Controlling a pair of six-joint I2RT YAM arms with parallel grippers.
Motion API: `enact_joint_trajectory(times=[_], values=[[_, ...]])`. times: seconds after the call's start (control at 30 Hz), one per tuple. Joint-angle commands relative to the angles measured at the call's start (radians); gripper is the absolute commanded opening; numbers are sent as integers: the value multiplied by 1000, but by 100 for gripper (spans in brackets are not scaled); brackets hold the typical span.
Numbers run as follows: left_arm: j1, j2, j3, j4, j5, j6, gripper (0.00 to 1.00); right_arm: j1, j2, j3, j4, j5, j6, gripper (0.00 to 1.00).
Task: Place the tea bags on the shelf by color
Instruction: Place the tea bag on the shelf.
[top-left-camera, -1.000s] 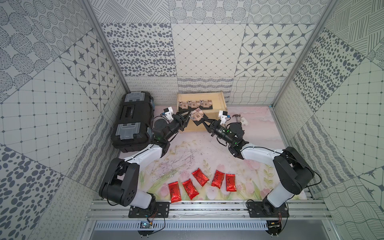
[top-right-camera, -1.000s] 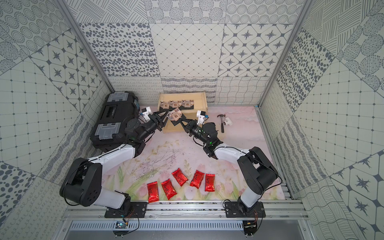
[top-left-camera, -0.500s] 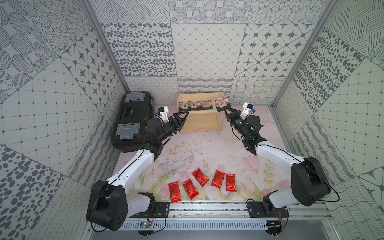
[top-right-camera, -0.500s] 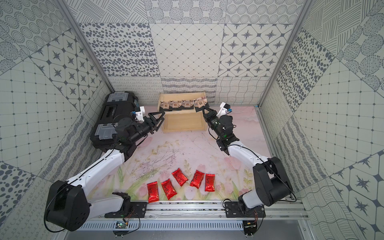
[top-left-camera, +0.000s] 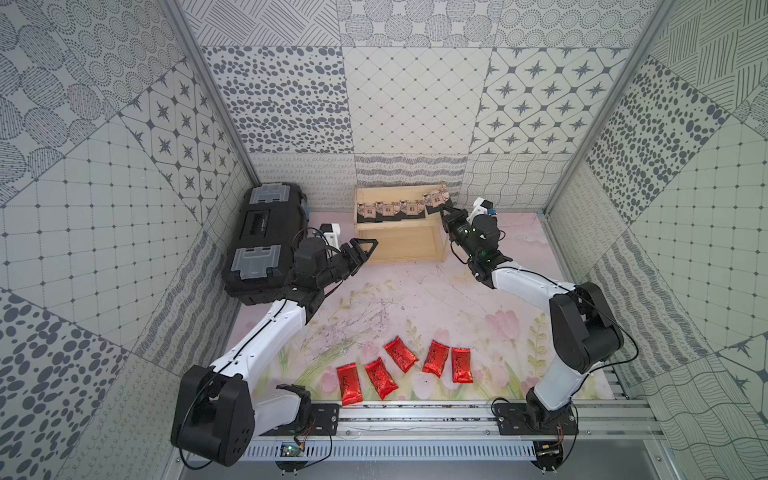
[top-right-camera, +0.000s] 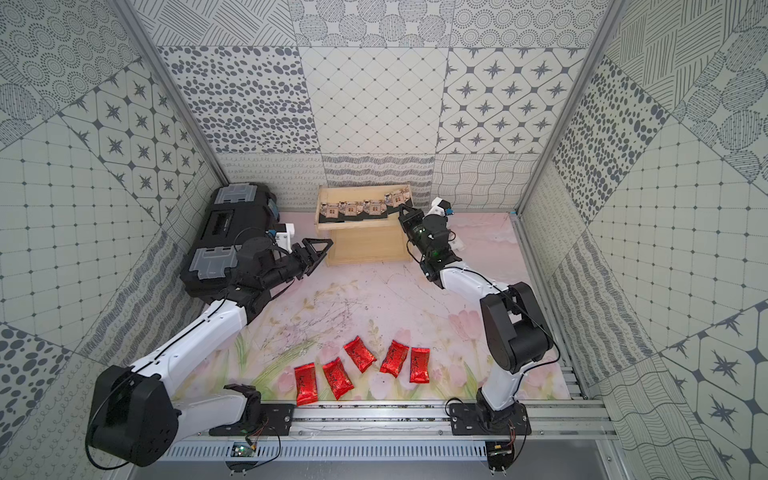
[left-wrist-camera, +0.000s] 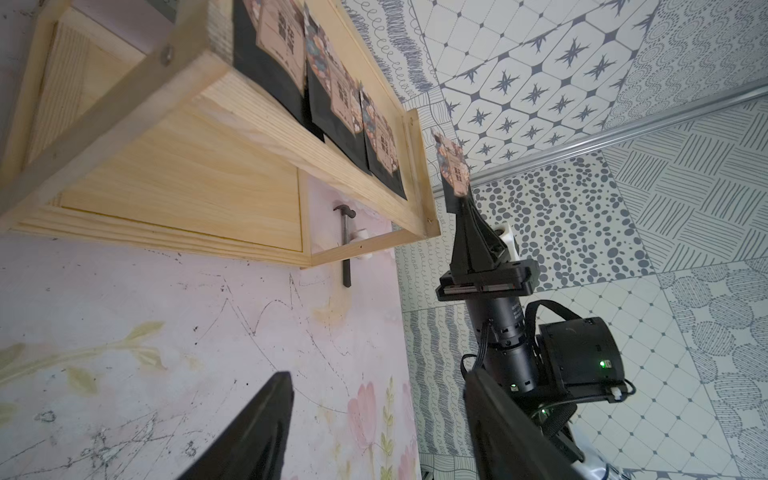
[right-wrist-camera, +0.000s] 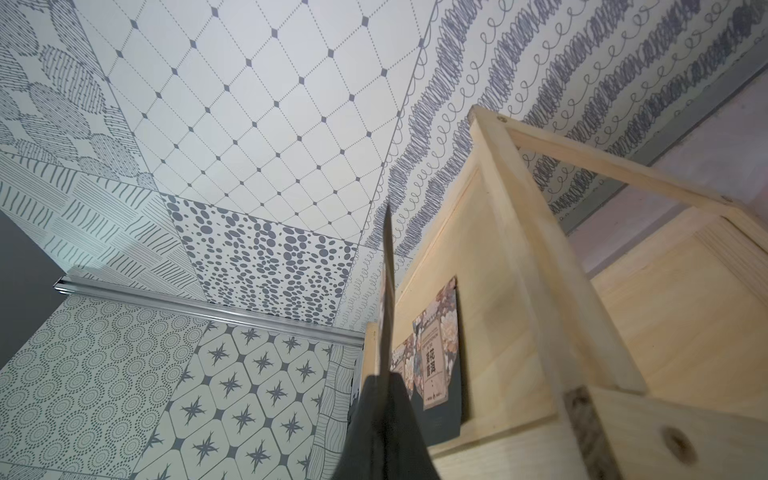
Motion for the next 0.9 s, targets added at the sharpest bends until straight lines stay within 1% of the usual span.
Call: enact_joint_trajectory(times=[0.0,0.73,0.87], values=[[3,-12,7,-32,20,81,70,7,35,48,13,29,2,0],[4,-20,-8,-8,32,89,71,15,117,104,-26,69,6,0],[3,-19,-10,-5,32,88,71,16,121,104,-26,74,8,2]])
